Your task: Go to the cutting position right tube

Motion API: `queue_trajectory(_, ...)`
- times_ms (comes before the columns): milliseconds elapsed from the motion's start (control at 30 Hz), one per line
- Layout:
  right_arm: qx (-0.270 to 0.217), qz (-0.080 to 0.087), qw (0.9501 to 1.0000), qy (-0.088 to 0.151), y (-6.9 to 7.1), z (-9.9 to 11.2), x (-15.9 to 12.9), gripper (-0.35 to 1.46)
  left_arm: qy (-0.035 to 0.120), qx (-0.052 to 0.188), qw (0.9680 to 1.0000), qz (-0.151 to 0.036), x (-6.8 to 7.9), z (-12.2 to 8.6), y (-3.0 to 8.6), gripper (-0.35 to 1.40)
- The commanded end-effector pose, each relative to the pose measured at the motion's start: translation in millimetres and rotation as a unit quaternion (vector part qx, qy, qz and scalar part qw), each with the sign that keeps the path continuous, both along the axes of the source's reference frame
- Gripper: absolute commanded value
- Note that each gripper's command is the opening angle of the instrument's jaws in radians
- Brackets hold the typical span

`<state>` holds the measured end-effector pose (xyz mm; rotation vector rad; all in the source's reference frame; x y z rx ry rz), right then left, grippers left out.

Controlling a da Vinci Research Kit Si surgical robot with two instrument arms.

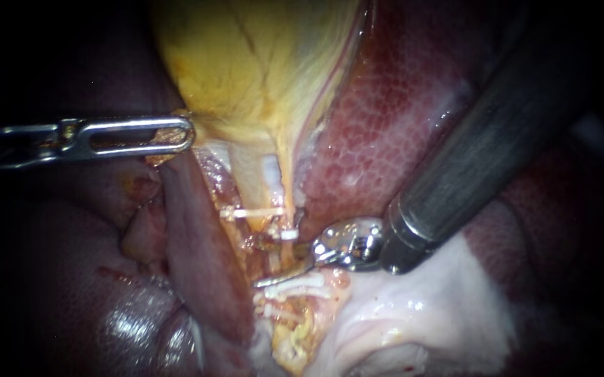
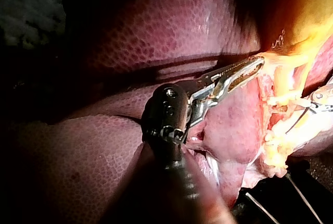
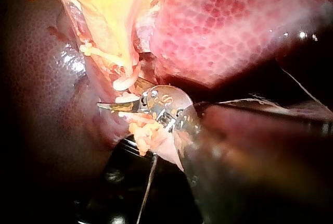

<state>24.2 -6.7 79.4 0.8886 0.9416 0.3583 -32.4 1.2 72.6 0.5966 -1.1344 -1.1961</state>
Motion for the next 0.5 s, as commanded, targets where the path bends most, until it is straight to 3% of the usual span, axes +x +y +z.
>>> queue_trajectory(33,-0.001,0.001,1.0,0.0,0.1,0.1,0.0,1.26,0.0,0.0,1.0,0.0,0.0,0.0,0.0,-0.35)
queue_trajectory(500,0.004,0.002,1.0,-0.004,0.1,0.1,-0.1,1.25,0.001,0.0,1.0,-0.001,-0.1,-0.1,0.0,-0.35)
